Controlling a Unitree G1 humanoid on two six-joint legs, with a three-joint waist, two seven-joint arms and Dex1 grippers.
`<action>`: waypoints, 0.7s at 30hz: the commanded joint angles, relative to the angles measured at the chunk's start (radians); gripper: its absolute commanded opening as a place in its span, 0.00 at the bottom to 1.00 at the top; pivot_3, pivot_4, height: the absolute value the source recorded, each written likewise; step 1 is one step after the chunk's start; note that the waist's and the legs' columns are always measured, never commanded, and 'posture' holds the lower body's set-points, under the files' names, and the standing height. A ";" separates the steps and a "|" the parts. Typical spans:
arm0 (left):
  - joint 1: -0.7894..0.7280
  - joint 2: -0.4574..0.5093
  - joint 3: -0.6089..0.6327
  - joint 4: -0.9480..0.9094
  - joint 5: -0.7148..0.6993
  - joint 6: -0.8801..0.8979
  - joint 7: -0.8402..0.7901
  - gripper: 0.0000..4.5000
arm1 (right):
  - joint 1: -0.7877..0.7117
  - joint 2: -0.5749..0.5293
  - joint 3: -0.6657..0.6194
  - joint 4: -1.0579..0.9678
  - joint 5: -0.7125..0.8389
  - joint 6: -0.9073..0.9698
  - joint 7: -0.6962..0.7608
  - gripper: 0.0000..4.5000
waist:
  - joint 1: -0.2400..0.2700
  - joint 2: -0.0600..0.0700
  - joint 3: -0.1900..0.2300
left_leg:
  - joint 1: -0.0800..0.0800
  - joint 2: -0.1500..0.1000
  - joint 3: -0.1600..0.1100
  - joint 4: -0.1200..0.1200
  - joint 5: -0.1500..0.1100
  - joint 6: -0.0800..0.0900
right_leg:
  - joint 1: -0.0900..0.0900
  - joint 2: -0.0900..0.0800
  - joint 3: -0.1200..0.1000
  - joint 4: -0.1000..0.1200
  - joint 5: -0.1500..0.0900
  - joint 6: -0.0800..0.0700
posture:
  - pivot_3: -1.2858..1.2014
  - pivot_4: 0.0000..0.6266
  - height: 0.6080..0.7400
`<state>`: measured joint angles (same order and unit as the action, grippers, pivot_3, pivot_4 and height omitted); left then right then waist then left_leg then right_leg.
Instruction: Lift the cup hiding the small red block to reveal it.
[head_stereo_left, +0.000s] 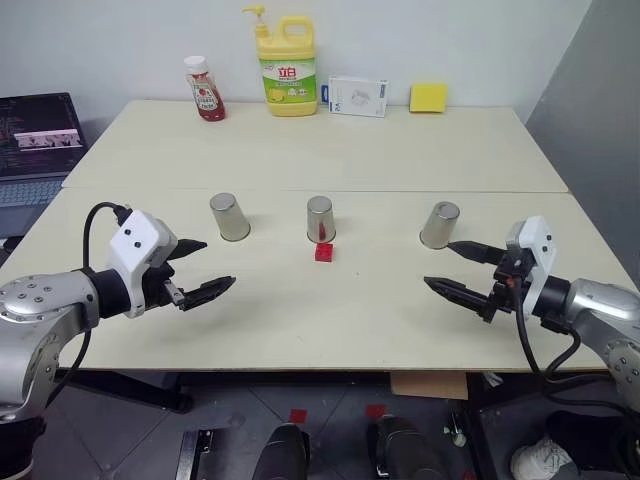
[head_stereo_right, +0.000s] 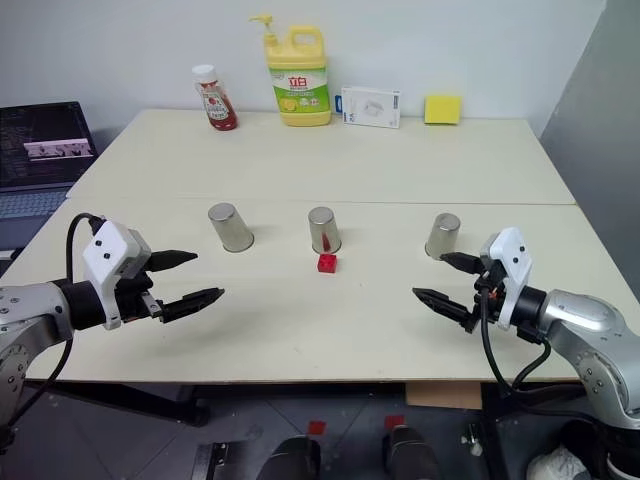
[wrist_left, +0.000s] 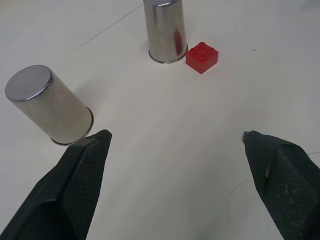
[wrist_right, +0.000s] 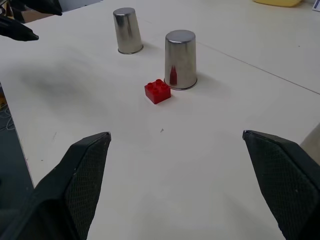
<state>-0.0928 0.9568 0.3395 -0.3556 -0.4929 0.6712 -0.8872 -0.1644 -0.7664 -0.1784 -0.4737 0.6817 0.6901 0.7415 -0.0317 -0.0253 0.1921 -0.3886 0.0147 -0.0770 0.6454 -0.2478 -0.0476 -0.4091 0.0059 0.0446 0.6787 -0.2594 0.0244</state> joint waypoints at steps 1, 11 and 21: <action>-0.003 0.007 0.037 -0.028 -0.019 -0.005 -0.001 0.99 | 0.007 -0.014 -0.043 -0.026 -0.003 -0.020 0.003 1.00 | 0.000 0.000 0.000 | 0.000 0.000 0.000 0.000 0.000 0.000 | 0.000 0.000 0.000 0.000 0.000 0.000 | 0.52 0.24 1.00; 0.055 0.022 0.086 -0.079 -0.018 0.040 0.019 0.99 | 0.030 -0.007 -0.077 -0.025 -0.021 -0.038 -0.025 1.00 | 0.000 0.000 0.000 | 0.000 0.000 0.000 0.000 0.000 0.000 | 0.000 0.000 0.000 0.000 0.000 0.000 | 0.52 0.24 1.00; 0.103 0.023 0.127 -0.095 -0.020 0.056 0.024 0.99 | 0.077 0.017 -0.071 -0.071 -0.052 -0.077 -0.048 1.00 | 0.000 0.000 0.000 | 0.000 0.000 0.000 0.000 0.000 0.000 | 0.000 0.000 0.000 0.000 0.000 0.000 | 0.52 0.24 1.00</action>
<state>0.0152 0.9589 0.4313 -0.4238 -0.5075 0.7326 -0.8623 -0.0842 -0.7517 -0.2435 -0.5100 0.6421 0.6428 0.6963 -0.0315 -0.0252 0.1922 -0.3884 0.0150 -0.0771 0.6455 -0.2478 -0.0476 -0.4092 0.0059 0.0445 0.6787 -0.2594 0.0243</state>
